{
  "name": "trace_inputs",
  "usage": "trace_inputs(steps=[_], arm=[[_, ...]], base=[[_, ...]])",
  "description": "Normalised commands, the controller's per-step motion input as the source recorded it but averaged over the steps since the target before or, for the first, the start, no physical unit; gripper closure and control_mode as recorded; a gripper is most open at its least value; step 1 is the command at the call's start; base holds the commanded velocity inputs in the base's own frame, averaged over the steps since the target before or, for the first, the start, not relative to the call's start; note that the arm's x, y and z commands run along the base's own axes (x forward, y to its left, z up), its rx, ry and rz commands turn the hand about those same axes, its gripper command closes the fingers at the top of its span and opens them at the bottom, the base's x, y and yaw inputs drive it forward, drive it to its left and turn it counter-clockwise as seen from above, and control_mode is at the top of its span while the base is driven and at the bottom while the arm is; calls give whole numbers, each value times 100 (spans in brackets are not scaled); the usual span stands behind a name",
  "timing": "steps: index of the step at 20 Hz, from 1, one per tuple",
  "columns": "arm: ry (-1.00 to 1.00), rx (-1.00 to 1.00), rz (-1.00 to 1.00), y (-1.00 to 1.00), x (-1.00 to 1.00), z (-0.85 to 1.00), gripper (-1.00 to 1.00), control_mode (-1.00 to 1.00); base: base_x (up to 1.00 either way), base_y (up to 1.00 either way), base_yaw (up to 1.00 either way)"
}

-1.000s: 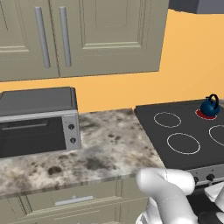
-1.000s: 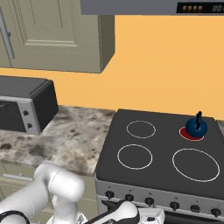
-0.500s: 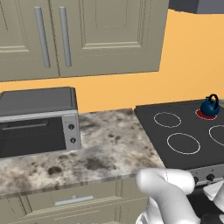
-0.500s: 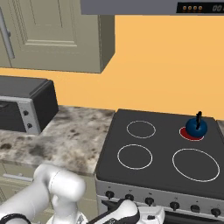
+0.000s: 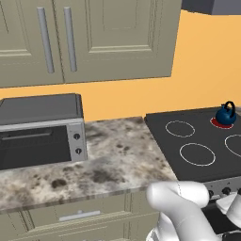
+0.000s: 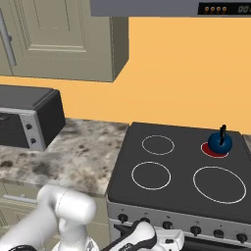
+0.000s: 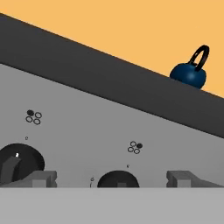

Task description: Lower the heat of the kettle.

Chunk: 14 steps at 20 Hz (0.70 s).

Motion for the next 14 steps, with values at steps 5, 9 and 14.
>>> trace_inputs(steps=[5,9,14], arm=[[0,0,0,-8,10,-15,-100,-100],[0,0,0,-9,10,-12,-100,-100],[0,0,0,-6,9,-13,-100,-100]], base=[[0,0,0],[0,0,0],[0,0,0]])
